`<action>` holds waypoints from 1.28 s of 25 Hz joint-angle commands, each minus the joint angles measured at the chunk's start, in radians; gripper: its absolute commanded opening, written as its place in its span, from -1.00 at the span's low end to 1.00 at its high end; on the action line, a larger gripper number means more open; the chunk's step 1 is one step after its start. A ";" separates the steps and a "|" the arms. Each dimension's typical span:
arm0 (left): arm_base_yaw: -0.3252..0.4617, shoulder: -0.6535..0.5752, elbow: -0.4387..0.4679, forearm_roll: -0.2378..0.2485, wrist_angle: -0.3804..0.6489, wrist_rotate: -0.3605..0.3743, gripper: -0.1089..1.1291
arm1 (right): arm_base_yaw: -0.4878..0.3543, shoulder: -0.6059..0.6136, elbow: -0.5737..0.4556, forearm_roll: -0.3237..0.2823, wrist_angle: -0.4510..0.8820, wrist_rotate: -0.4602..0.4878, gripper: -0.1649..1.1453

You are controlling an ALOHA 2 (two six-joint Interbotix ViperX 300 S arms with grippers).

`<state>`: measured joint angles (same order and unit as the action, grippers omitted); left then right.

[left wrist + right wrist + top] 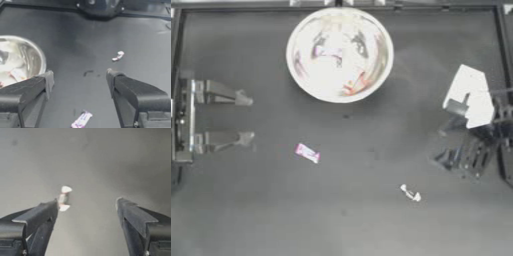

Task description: Put candies in bowl

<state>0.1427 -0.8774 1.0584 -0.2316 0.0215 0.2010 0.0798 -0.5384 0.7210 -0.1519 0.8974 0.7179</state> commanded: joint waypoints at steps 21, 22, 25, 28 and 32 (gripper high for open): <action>-0.002 0.000 0.021 -0.002 -0.041 0.005 0.72 | 0.161 0.290 -0.064 -0.026 -0.003 0.373 0.76; 0.000 0.000 0.021 -0.002 -0.041 0.005 0.72 | 0.161 0.302 -0.064 -0.026 -0.018 0.370 0.76; -0.002 0.000 0.026 -0.002 -0.041 0.005 0.72 | 0.161 0.339 -0.061 -0.026 -0.069 0.374 0.76; 0.000 0.000 0.028 -0.002 -0.041 0.005 0.72 | 0.161 0.379 -0.060 -0.021 -0.092 0.374 0.76; -0.002 0.000 0.029 -0.002 -0.041 0.005 0.72 | 0.163 0.422 -0.066 -0.018 -0.097 0.376 0.76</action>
<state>0.1411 -0.8774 1.0983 -0.2316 -0.0123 0.2040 0.2393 -0.1120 0.6765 -0.1718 0.8053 1.0907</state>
